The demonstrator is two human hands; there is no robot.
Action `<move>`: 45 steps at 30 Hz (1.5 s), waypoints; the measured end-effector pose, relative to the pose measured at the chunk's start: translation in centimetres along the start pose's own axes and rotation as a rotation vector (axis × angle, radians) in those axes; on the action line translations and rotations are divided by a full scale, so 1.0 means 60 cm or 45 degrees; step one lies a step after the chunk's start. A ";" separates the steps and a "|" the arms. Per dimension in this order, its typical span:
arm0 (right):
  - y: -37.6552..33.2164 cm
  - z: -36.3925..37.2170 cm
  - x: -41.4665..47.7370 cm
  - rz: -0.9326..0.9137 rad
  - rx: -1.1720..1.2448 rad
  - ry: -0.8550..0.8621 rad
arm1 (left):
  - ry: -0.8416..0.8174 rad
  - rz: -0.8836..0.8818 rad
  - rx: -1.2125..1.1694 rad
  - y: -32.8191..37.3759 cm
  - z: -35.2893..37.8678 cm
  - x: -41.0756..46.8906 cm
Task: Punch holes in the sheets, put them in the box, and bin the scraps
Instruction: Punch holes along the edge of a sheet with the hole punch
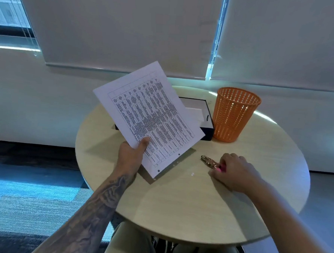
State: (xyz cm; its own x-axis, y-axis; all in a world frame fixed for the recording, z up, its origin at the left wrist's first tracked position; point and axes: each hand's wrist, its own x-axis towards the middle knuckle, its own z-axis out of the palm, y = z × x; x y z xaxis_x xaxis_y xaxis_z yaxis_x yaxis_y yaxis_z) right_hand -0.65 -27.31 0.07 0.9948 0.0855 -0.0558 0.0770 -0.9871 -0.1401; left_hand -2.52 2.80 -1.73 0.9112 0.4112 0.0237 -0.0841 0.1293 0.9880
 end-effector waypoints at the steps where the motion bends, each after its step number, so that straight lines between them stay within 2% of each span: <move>1: -0.001 -0.006 0.003 0.000 0.041 -0.030 | -0.036 -0.007 -0.004 0.006 -0.004 -0.002; 4: -0.009 -0.037 0.014 -0.001 0.588 -0.020 | -0.170 -0.016 0.009 0.028 -0.013 -0.009; 7: -0.025 -0.069 0.023 -0.084 1.010 0.034 | -0.292 0.096 0.249 0.050 -0.027 -0.008; 9: -0.040 -0.081 0.025 -0.109 1.251 -0.051 | -0.389 0.120 0.388 0.059 -0.033 -0.004; 12: -0.066 -0.093 0.023 -0.135 1.603 -0.296 | -0.495 0.113 0.503 0.075 -0.032 -0.003; 15: -0.083 -0.097 0.019 -0.177 1.829 -0.349 | -0.551 0.152 0.549 0.091 -0.028 -0.006; 19: -0.095 -0.092 0.019 -0.149 1.885 -0.204 | -0.515 0.164 0.508 0.102 -0.030 -0.008; 20: -0.098 -0.093 0.020 -0.153 1.883 -0.167 | -0.504 0.147 0.407 0.102 -0.032 -0.008; 24: -0.106 -0.107 0.025 -0.162 1.997 -0.050 | -0.595 -0.106 -0.355 0.085 -0.043 -0.019; 27: -0.118 -0.115 0.030 -0.177 2.107 -0.014 | -0.667 -0.310 -0.479 0.051 -0.026 -0.051; 29: -0.131 -0.117 0.030 -0.179 2.110 0.008 | -0.721 -0.352 -0.445 0.028 -0.003 -0.073; 31: -0.143 -0.119 0.029 -0.186 2.107 0.020 | -0.741 -0.293 -0.403 0.022 0.023 -0.092; 36: -0.159 -0.115 0.025 -0.203 2.082 -0.025 | -0.516 -0.208 -0.349 0.032 0.067 -0.092; 41: -0.161 -0.111 0.023 -0.226 2.034 -0.027 | -0.420 -0.106 0.020 0.038 0.070 -0.102; 45: -0.156 -0.105 0.021 -0.281 1.913 0.013 | -0.464 0.068 0.428 0.037 0.060 -0.102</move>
State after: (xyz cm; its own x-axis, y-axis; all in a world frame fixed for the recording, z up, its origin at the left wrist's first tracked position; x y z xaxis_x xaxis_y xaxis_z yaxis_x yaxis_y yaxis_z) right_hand 0.30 -18.80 7.54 0.9737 0.2017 0.1061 0.0883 0.0951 -0.9915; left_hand -6.84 -2.66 0.87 0.9959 0.0594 0.0683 -0.0547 -0.2060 0.9770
